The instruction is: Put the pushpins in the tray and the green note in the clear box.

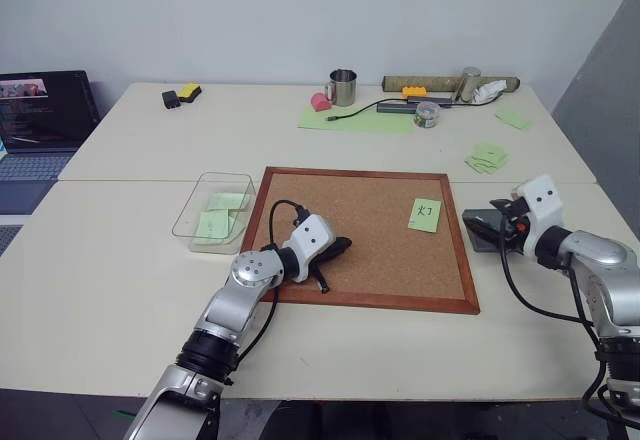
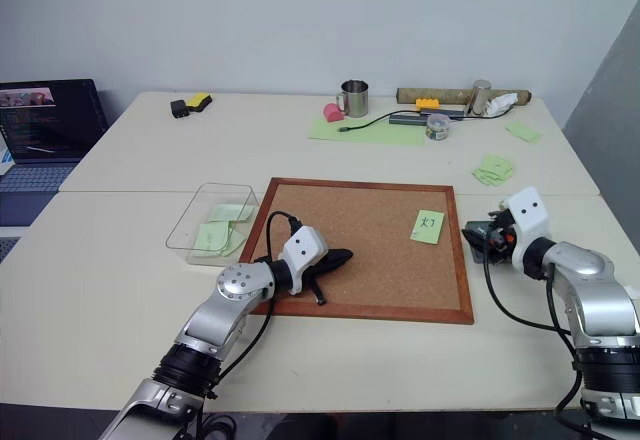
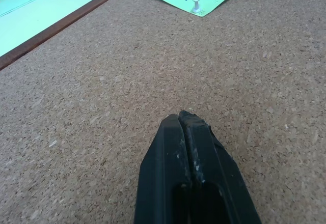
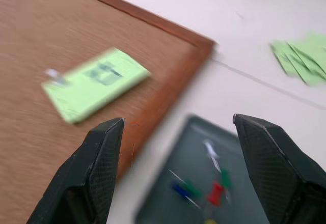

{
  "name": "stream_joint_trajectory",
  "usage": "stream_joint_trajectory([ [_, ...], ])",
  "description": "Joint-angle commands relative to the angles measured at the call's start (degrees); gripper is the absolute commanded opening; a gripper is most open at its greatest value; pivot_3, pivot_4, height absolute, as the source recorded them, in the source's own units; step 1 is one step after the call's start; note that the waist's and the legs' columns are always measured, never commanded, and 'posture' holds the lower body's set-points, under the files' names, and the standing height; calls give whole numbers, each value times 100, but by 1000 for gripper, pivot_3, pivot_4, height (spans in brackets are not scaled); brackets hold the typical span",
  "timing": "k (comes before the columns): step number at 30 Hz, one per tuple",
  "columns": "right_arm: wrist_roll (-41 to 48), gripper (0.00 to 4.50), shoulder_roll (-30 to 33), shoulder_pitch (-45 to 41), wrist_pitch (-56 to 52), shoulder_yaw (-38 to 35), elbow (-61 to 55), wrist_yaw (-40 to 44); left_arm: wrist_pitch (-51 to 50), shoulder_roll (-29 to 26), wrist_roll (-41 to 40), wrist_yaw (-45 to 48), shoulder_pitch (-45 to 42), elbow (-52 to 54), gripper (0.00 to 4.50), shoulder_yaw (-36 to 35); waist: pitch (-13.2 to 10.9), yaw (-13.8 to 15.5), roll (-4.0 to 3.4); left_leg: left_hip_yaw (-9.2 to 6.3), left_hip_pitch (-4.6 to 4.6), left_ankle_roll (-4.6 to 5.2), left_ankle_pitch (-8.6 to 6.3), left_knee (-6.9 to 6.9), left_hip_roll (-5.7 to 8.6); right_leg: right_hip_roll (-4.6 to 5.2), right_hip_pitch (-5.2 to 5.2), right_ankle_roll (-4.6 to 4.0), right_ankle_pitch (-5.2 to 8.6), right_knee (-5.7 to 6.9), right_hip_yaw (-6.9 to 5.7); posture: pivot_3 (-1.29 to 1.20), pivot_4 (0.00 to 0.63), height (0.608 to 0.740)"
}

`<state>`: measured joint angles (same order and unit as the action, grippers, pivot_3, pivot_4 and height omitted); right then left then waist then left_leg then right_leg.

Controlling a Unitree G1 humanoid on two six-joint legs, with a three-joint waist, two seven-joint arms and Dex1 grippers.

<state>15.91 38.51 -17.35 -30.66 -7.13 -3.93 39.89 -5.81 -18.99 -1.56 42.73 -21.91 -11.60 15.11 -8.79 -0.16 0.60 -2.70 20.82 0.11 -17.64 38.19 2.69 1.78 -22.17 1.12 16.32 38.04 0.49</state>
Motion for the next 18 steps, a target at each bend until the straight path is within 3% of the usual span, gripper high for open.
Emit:
stream_joint_trajectory([
  [1, 57, 3617, -278, -146, 299, 291, -255, 114, -165, -76, 197, 127, 193, -335, 0, 228, 1, 4, 1, 0, 0, 0, 0, 0, 0, 0, 0, 0, 0, 0, 0, 0, 150, 740],
  [16, -533, 3617, -1173, -795, 1224, 1028, 1161, -32, -204, -71, 160, 126, 213, -272, 0, 223, 4, 2, 5, -1, 0, -18, 10, 2, 0, 0, -2, 0, 0, 1, -1, 0, 150, 740],
  [18, -566, 3236, -1227, -826, 1301, 1017, 1296, -53, -207, -71, 158, 124, 222, -262, 0, 222, 4, 2, 5, -1, 0, -18, 11, 2, 0, 0, -2, 0, 0, 1, 0, 0, 150, 740],
])
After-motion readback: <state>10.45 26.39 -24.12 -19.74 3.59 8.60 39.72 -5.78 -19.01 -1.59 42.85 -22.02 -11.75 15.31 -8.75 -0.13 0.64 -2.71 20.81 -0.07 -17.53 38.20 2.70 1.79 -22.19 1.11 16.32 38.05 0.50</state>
